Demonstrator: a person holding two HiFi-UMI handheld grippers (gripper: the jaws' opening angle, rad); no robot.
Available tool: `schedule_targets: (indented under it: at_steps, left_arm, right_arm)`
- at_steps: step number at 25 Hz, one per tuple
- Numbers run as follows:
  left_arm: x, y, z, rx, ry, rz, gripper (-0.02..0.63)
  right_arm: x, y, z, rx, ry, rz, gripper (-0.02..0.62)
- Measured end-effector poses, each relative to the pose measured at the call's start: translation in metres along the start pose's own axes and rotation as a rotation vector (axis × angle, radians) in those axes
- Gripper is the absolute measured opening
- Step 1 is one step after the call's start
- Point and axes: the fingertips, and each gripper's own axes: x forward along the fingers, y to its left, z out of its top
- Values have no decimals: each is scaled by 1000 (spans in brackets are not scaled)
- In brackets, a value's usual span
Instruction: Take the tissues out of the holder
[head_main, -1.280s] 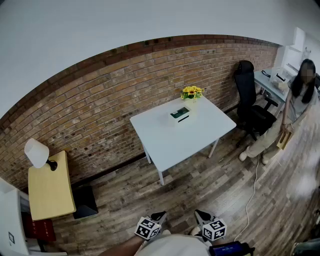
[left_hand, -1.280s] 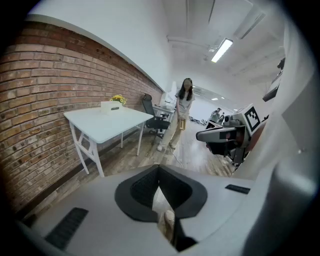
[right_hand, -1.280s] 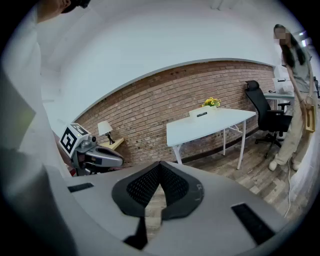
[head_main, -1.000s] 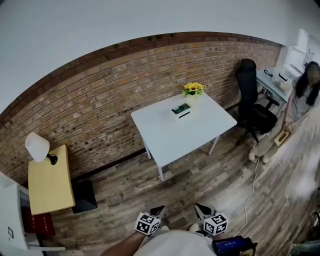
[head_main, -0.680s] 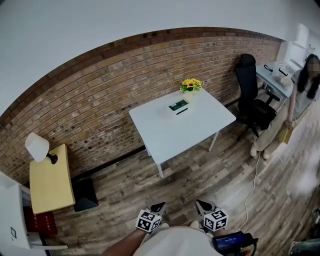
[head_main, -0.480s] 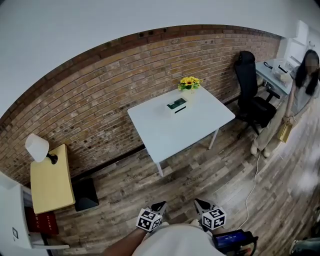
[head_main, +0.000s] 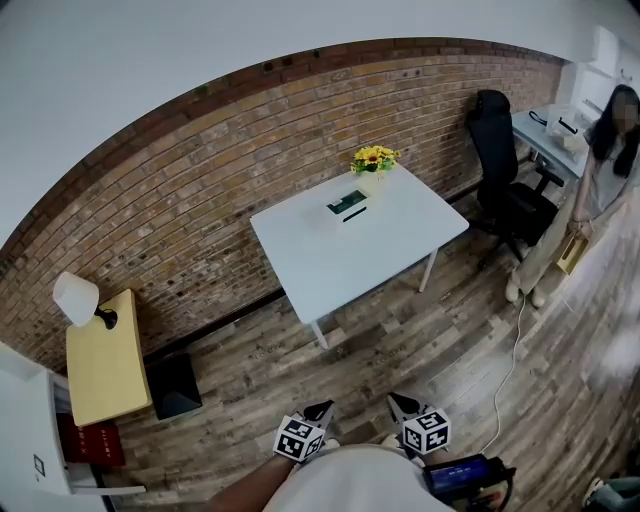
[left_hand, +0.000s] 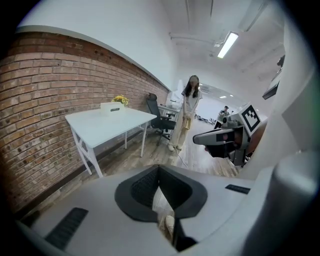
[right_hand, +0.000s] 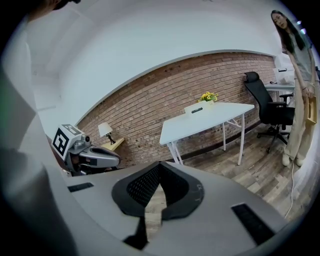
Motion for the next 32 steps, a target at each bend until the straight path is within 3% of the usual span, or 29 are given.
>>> schedule_targets:
  at_steps: [11,19,32]
  left_arm:
    - [27,-30,20,20,11,27,8]
    - [34,-29,31,7,-7,96,8]
    - [92,7,59,-14,-5,36,8]
  right_arm:
    - [-26,-46,0,24,-11,10,6]
    - [-48,-76,-10,47,-5,-2,6]
    - [-12,-111,20,34,27,-42,6]
